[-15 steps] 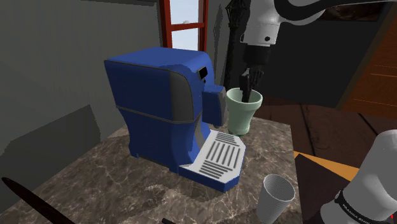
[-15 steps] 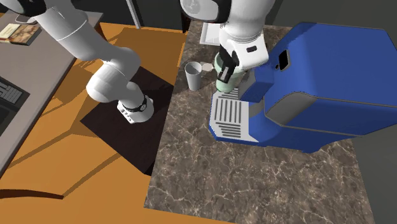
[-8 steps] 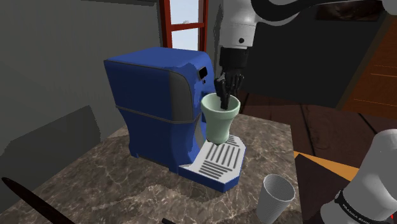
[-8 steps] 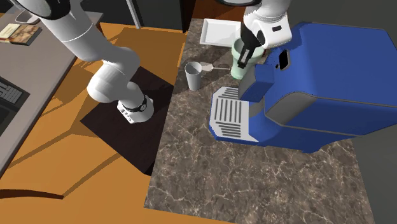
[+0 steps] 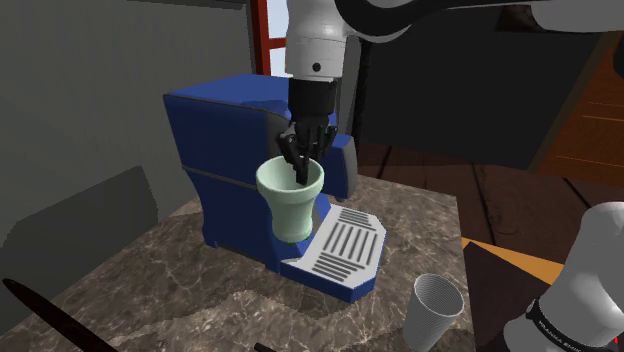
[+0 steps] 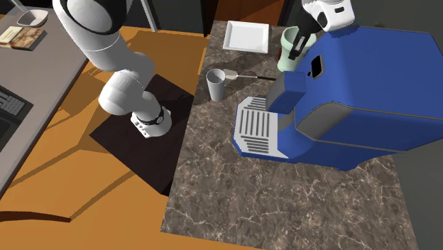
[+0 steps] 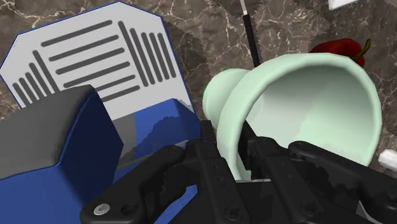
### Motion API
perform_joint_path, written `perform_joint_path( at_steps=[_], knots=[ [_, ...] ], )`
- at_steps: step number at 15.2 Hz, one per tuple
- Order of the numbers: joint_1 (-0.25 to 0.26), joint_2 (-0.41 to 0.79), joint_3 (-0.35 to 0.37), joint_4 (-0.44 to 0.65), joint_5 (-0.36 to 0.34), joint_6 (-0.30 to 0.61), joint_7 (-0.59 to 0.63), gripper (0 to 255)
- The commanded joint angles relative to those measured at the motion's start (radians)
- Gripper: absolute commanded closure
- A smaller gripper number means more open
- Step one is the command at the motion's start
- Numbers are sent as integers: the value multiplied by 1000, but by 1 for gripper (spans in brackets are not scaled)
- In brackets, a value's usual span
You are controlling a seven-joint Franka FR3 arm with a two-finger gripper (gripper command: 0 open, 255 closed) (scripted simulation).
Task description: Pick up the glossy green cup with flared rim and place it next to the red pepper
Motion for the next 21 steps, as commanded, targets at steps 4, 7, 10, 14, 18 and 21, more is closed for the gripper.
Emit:
perform_joint_path(
  at_steps=[4,7,10,14,18,21],
  knots=[
    [74,191,44,229,-78,-33,120,255],
    [138,326,58,409,-135,-81,186,255],
    [226,492,59,658,-199,-165,241,255],
    [305,632,44,863,-240,-227,265,255],
    [274,582,50,719,-226,-135,262,255],
    [258,559,52,639,-219,-78,259,255]
  ],
)
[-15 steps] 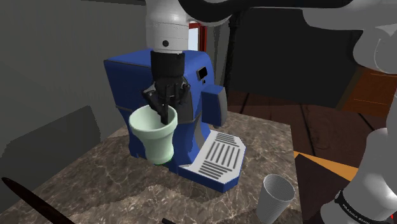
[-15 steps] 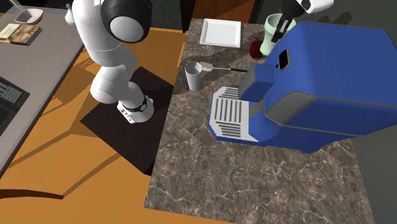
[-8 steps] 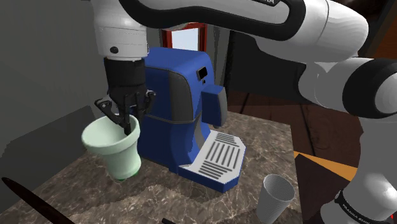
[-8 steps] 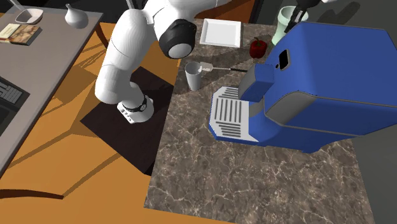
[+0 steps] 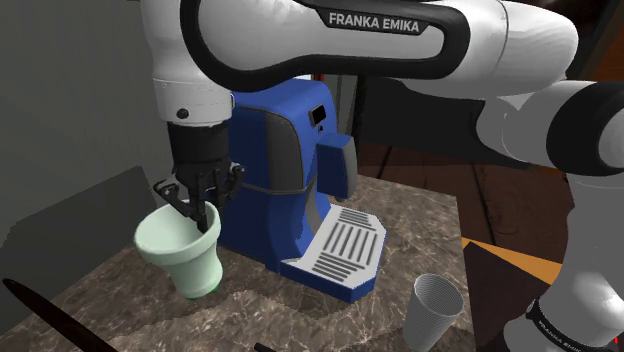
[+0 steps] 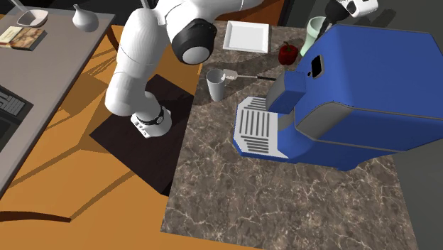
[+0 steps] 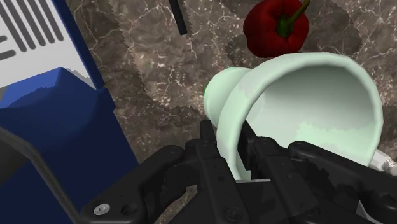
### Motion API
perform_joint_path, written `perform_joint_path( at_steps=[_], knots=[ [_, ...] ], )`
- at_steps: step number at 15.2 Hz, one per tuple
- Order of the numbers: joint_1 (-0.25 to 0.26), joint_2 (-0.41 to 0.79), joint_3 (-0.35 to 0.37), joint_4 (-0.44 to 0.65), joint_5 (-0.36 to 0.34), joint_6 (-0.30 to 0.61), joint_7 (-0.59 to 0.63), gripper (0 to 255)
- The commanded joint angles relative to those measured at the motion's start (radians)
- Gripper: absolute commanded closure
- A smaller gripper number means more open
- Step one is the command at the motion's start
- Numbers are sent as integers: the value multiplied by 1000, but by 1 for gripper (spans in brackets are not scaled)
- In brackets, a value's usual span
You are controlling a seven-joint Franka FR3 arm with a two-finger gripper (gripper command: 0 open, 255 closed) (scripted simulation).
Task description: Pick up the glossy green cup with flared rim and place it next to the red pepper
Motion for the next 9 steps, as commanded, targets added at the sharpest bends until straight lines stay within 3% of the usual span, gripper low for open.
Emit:
perform_joint_path(
  at_steps=[1,9],
  knots=[
    [-14,-23,2,-66,7,44,-2,255],
    [-38,-50,3,-219,15,169,-9,255]
  ],
)
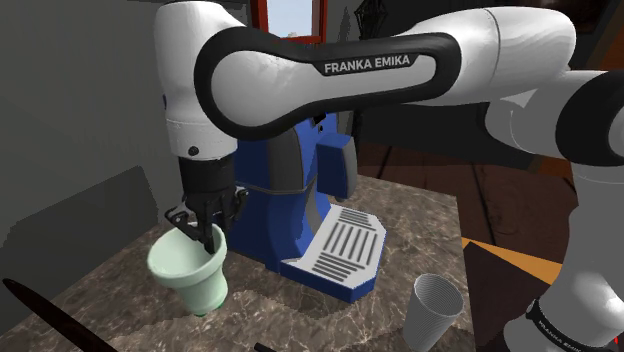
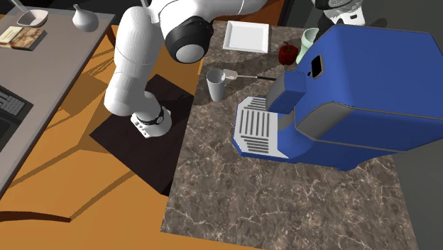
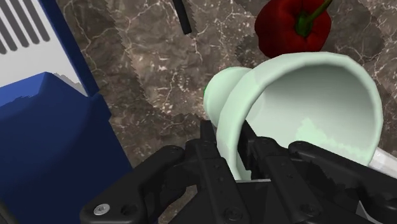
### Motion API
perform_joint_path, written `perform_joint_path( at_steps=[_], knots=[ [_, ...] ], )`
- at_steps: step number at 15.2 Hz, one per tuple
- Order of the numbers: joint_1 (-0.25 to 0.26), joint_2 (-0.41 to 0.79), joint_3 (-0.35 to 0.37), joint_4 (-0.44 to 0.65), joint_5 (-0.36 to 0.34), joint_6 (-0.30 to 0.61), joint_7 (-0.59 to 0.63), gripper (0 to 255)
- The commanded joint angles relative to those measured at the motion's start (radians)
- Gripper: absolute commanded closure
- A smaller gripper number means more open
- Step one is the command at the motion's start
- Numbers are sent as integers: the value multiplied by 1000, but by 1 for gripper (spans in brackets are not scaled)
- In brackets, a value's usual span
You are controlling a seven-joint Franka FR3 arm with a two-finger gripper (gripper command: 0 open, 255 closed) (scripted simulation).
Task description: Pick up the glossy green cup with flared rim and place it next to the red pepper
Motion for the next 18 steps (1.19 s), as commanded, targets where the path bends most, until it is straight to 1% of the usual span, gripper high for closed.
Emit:
perform_joint_path(
  at_steps=[1,9,18],
  knots=[
    [-5,-4,0,-33,1,30,-2,255],
    [-16,-3,-3,-140,1,136,-7,255],
    [-21,18,-9,-229,-7,245,-10,255]
  ],
)
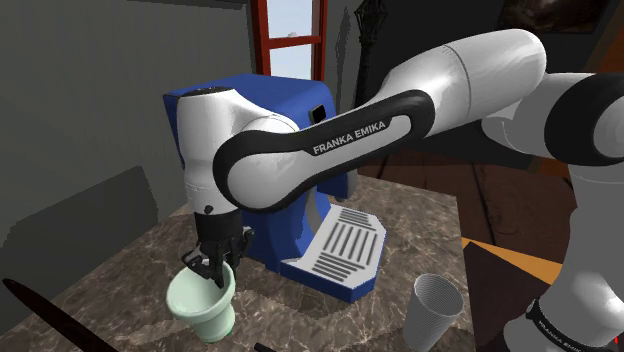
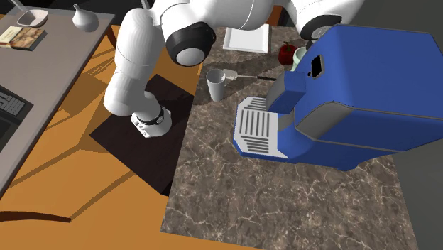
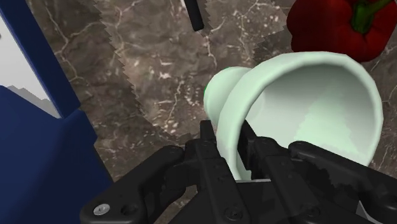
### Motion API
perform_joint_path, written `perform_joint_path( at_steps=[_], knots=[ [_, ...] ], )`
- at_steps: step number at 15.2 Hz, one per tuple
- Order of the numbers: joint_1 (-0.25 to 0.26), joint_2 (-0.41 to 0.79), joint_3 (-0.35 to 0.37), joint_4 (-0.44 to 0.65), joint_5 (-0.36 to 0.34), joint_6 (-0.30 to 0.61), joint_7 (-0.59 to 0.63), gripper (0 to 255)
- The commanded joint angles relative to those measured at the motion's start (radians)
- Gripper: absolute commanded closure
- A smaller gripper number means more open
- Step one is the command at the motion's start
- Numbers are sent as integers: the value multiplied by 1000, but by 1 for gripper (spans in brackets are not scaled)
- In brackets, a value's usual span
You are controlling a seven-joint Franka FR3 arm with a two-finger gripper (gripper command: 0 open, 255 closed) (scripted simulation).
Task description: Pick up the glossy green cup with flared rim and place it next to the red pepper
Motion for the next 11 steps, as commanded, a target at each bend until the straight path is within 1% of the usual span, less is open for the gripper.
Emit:
perform_joint_path(
  at_steps=[1,2,10,11],
  knots=[
    [0,6,-2,-17,-2,24,0,255],
    [-1,11,-3,-27,-4,38,-1,255],
    [-1,11,-3,-27,-4,38,-1,255],
    [-1,11,-3,-27,-4,38,-1,0]
  ],
)
